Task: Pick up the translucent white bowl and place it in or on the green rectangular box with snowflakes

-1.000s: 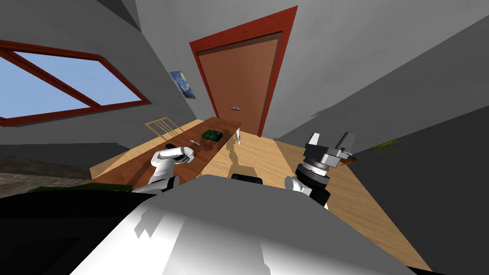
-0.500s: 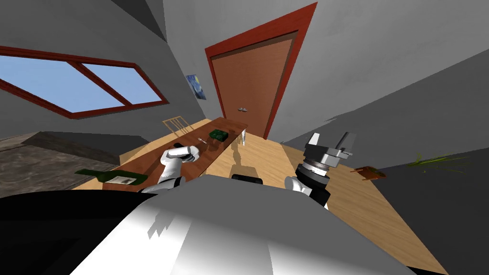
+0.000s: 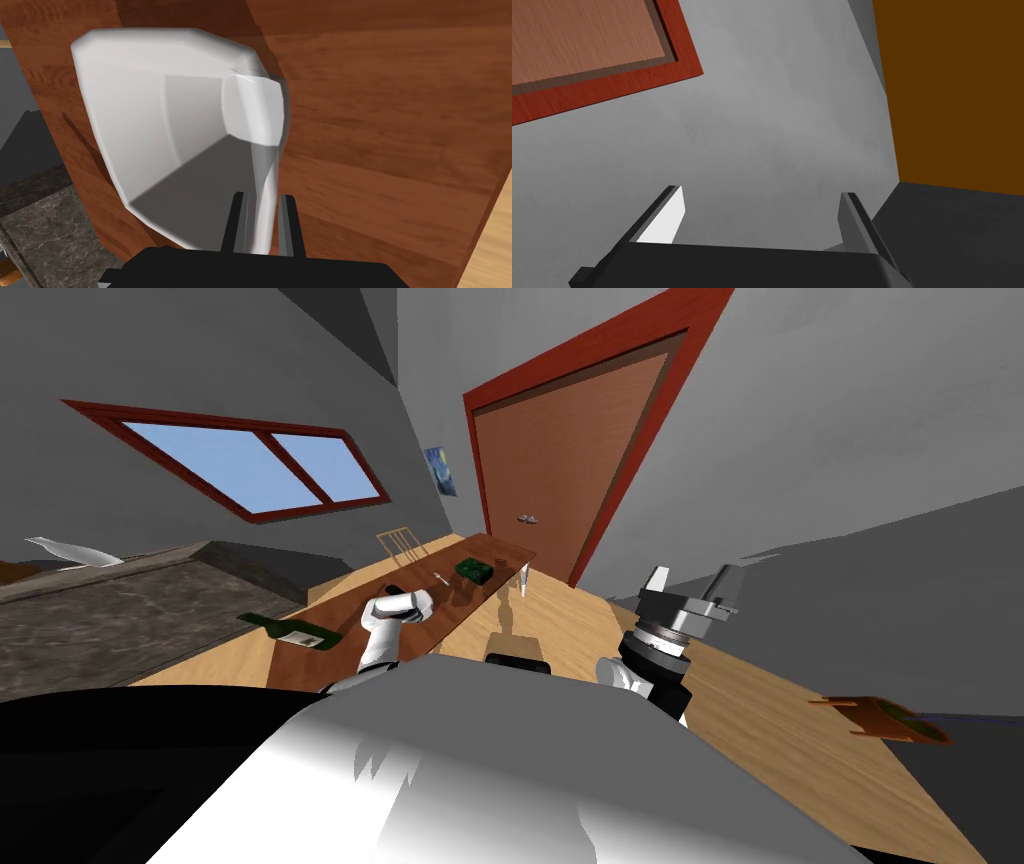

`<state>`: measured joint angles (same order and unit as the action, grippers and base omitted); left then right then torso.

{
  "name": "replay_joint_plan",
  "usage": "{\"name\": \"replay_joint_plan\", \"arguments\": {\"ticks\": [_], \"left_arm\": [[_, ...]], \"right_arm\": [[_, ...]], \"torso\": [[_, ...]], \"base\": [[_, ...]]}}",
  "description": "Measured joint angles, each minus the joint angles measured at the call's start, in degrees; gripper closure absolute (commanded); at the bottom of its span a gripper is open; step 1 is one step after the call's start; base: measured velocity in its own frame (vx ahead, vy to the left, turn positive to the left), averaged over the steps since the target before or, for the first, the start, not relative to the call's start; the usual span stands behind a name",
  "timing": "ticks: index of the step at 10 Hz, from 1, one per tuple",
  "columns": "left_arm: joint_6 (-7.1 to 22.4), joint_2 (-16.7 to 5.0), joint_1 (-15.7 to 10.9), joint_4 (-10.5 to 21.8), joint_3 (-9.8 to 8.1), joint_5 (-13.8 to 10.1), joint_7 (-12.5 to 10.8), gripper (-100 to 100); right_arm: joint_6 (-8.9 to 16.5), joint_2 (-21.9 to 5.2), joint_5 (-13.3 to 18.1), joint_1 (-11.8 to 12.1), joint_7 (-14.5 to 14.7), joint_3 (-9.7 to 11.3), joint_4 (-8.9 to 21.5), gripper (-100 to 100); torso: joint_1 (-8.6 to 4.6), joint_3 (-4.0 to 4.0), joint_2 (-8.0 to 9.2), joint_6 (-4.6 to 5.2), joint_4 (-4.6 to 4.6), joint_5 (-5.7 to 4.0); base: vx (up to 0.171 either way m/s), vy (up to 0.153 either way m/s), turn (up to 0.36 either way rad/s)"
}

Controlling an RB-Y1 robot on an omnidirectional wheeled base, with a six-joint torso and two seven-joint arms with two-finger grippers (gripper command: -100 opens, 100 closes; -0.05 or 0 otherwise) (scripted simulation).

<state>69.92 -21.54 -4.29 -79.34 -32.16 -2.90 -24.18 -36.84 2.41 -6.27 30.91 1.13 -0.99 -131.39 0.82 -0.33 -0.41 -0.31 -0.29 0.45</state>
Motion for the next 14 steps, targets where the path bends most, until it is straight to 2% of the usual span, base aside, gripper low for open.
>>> {"name": "replay_joint_plan", "arguments": {"ticks": [2, 3, 4, 5, 8, 10, 11, 13, 14], "left_arm": [[1.5, 2.9, -0.2, -3.5, 0.53, 1.4, 2.1, 100], [1.4, 4.2, -0.9, -3.8, 0.97, 2.5, 2.7, 100], [1.8, 4.9, -0.8, -5.1, 1.1, 2.8, 2.8, 100], [2.5, 6.6, -1.0, -6.5, 1.57, 3.7, 3.6, 100], [5.2, 10.9, -0.9, -12.0, 2.44, 6.0, 6.2, 100], [6.8, 14.1, -1.7, -15.3, 3.32, 8.1, 7.8, 100], [6.9, 14.8, -1.6, -16.5, 3.46, 8.3, 7.9, 100], [8.3, 17.4, -2.0, -19.6, 3.98, 9.7, 9.7, 100], [8.3, 17.6, -1.9, -19.8, 4.0, 9.7, 9.8, 0]], "right_arm": [[0.0, 0.0, 0.0, 0.0, 0.0, 0.0, 0.0, 0], [0.0, 0.0, 0.0, 0.0, 0.0, 0.0, 0.0, 0], [0.0, 0.0, 0.0, 0.0, 0.0, 0.0, 0.0, 0], [0.0, 0.0, 0.0, 0.0, 0.0, 0.0, 0.0, 0], [0.0, 0.0, 0.0, 0.0, 0.0, 0.0, 0.0, 0], [0.0, 0.0, 0.0, 0.0, 0.0, 0.0, 0.0, 0], [0.0, 0.0, 0.0, 0.0, 0.0, 0.0, 0.0, 0], [0.0, 0.0, 0.0, 0.0, 0.0, 0.0, 0.0, 0], [0.0, 0.0, 0.0, 0.0, 0.0, 0.0, 0.0, 0]], "torso": [[0.02, 0.02, 0.01, 0.06, 0.03, -0.04], [0.02, 0.02, -0.01, 0.18, 0.06, -0.03], [-0.03, 0.06, 0.07, 0.24, 0.08, -0.03], [-0.03, 0.03, 0.0, 0.08, 0.05, -0.05], [-0.07, 0.08, 0.05, 0.18, 0.13, -0.11], [-0.17, 0.08, 0.01, 0.25, 0.17, -0.16], [-0.2, 0.18, 0.18, 0.26, 0.22, -0.18], [-0.19, 0.2, 0.19, 0.15, 0.24, -0.23], [-0.2, 0.28, 0.32, 0.19, 0.27, -0.23]], "base": [[0.084, 0.044, 0.227], [0.037, 0.019, 0.009], [0.078, 0.027, 0.302], [0.074, 0.016, 0.221], [0.09, 0.024, 0.296], [0.058, 0.008, 0.057], [0.072, 0.016, 0.284], [0.05, 0.006, 0.141], [0.006, 0.0, -0.005]]}}
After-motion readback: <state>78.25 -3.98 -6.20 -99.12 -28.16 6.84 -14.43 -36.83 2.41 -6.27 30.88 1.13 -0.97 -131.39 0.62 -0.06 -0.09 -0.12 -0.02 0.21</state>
